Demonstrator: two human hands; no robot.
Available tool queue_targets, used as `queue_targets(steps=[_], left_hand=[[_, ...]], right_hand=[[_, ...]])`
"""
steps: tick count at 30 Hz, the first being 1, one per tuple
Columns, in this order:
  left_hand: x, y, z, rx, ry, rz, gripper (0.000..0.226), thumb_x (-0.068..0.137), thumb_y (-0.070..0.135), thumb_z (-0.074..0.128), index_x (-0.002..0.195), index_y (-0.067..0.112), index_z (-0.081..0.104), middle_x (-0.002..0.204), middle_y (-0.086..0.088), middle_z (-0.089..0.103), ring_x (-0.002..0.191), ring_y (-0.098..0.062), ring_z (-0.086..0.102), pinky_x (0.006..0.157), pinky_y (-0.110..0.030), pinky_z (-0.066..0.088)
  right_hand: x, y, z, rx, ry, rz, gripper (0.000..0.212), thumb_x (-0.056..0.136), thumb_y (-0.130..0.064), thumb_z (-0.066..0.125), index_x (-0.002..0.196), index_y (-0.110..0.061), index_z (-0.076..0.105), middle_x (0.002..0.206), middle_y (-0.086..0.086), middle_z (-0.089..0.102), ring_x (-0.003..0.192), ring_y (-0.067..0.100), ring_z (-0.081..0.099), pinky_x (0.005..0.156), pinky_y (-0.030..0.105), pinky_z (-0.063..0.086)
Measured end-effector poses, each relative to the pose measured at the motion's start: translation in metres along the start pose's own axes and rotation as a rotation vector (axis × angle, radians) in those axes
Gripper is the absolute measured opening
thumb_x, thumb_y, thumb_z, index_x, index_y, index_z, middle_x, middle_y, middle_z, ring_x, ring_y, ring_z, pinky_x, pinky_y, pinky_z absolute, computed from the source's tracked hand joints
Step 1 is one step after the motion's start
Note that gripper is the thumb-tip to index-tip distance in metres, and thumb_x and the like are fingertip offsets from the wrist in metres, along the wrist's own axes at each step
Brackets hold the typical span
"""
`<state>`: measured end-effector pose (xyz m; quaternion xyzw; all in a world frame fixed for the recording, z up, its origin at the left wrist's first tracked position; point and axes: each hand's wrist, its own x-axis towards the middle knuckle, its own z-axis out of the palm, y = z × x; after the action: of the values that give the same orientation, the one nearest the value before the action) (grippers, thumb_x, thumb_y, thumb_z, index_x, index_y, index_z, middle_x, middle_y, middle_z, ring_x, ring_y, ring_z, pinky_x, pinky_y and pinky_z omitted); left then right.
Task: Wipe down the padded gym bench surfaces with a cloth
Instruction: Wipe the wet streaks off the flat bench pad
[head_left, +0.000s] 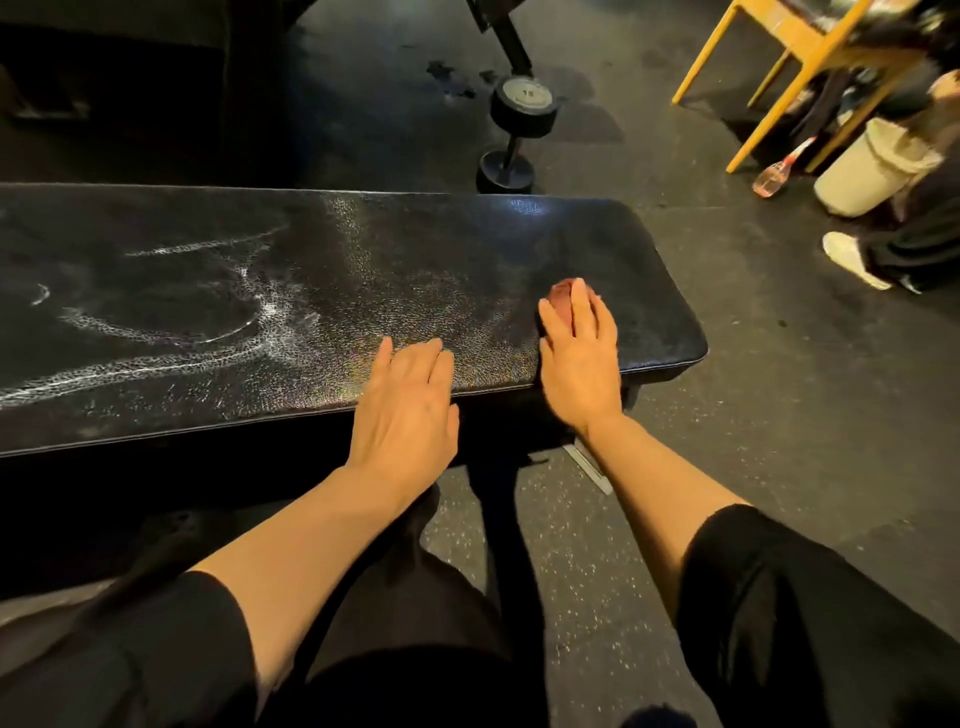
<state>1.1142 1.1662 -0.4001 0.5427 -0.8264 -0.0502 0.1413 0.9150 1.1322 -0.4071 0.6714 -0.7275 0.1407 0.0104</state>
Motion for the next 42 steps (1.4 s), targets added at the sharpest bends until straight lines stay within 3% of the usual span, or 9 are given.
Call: queue_targets(steps=[5, 11, 16, 19, 25, 31, 35, 40, 42], left_hand=[[0.005, 0.012, 0.003, -0.047, -0.022, 0.009, 0.056, 0.075, 0.016, 0.073, 0.127, 0.0, 0.055, 0.129, -0.014, 0.056, 0.121, -0.029, 0.051, 0.114, -0.047, 0.018], [0.008, -0.02, -0.004, -0.021, 0.024, -0.051, 0.049, 0.088, 0.023, 0.063, 0.13, 0.002, 0.051, 0.133, -0.012, 0.054, 0.126, -0.027, 0.048, 0.116, -0.045, 0.015], [0.008, -0.048, -0.009, 0.002, 0.055, -0.145, 0.047, 0.093, 0.023, 0.05, 0.135, 0.002, 0.046, 0.137, -0.012, 0.05, 0.129, -0.027, 0.043, 0.118, -0.046, 0.014], [0.0, -0.061, -0.012, 0.011, 0.074, -0.193, 0.049, 0.094, 0.025, 0.046, 0.137, 0.002, 0.044, 0.138, -0.013, 0.048, 0.129, -0.027, 0.042, 0.118, -0.047, 0.013], [-0.023, -0.072, -0.01, -0.044, 0.083, -0.224, 0.051, 0.097, 0.029, 0.044, 0.141, 0.004, 0.041, 0.145, -0.01, 0.043, 0.137, -0.023, 0.035, 0.12, -0.045, 0.007], [-0.054, -0.101, -0.027, 0.008, 0.136, -0.325, 0.046, 0.096, 0.023, 0.042, 0.137, 0.002, 0.046, 0.142, -0.012, 0.047, 0.133, -0.025, 0.04, 0.118, -0.046, 0.011], [-0.079, -0.115, -0.037, 0.031, 0.144, -0.372, 0.046, 0.095, 0.021, 0.047, 0.137, 0.001, 0.046, 0.141, -0.014, 0.048, 0.132, -0.027, 0.042, 0.117, -0.048, 0.014], [-0.102, -0.137, -0.045, -0.009, 0.168, -0.405, 0.048, 0.094, 0.022, 0.048, 0.137, 0.002, 0.045, 0.142, -0.013, 0.046, 0.134, -0.026, 0.041, 0.118, -0.049, 0.015], [-0.105, -0.146, -0.05, -0.03, 0.183, -0.397, 0.046, 0.094, 0.021, 0.049, 0.136, 0.002, 0.047, 0.142, -0.012, 0.047, 0.134, -0.026, 0.04, 0.118, -0.047, 0.013]], right_hand=[[-0.017, -0.009, 0.0, 0.13, -0.114, -0.472, 0.056, 0.091, -0.003, 0.051, 0.143, -0.022, 0.042, 0.158, 0.012, 0.016, 0.145, 0.034, 0.015, 0.108, 0.043, 0.029], [0.031, -0.007, 0.003, 0.137, -0.032, 0.119, 0.058, 0.095, -0.005, 0.044, 0.149, -0.021, 0.028, 0.159, 0.017, 0.001, 0.146, 0.034, 0.003, 0.117, 0.047, 0.017], [0.031, -0.117, 0.032, 0.282, -0.128, -0.315, 0.063, 0.091, -0.002, 0.051, 0.149, -0.014, 0.028, 0.158, 0.019, 0.008, 0.145, 0.036, 0.007, 0.116, 0.039, 0.014], [0.044, -0.103, 0.027, 0.249, -0.186, -0.586, 0.062, 0.085, 0.005, 0.051, 0.142, -0.016, 0.041, 0.153, 0.018, 0.024, 0.139, 0.035, 0.025, 0.116, 0.038, 0.019], [0.089, -0.048, 0.018, 0.094, -0.106, -0.011, 0.064, 0.085, -0.001, 0.047, 0.146, -0.009, 0.03, 0.157, 0.022, 0.008, 0.141, 0.04, 0.013, 0.116, 0.042, 0.017], [0.034, -0.198, 0.047, 0.243, -0.14, -0.456, 0.062, 0.091, -0.001, 0.046, 0.149, -0.011, 0.027, 0.159, 0.018, 0.006, 0.146, 0.036, 0.001, 0.118, 0.037, 0.006], [0.021, -0.183, 0.04, 0.178, -0.194, -0.638, 0.07, 0.084, 0.002, 0.054, 0.148, -0.016, 0.031, 0.159, 0.013, 0.011, 0.146, 0.033, 0.007, 0.117, 0.041, 0.015], [0.013, -0.157, 0.024, 0.086, -0.109, -0.171, 0.066, 0.084, 0.0, 0.049, 0.146, -0.011, 0.032, 0.157, 0.016, 0.015, 0.145, 0.033, 0.008, 0.119, 0.043, 0.009], [0.001, -0.198, 0.028, 0.139, -0.055, -0.182, 0.056, 0.08, -0.001, 0.044, 0.136, -0.008, 0.043, 0.15, 0.02, 0.027, 0.141, 0.036, 0.017, 0.118, 0.045, 0.016]])
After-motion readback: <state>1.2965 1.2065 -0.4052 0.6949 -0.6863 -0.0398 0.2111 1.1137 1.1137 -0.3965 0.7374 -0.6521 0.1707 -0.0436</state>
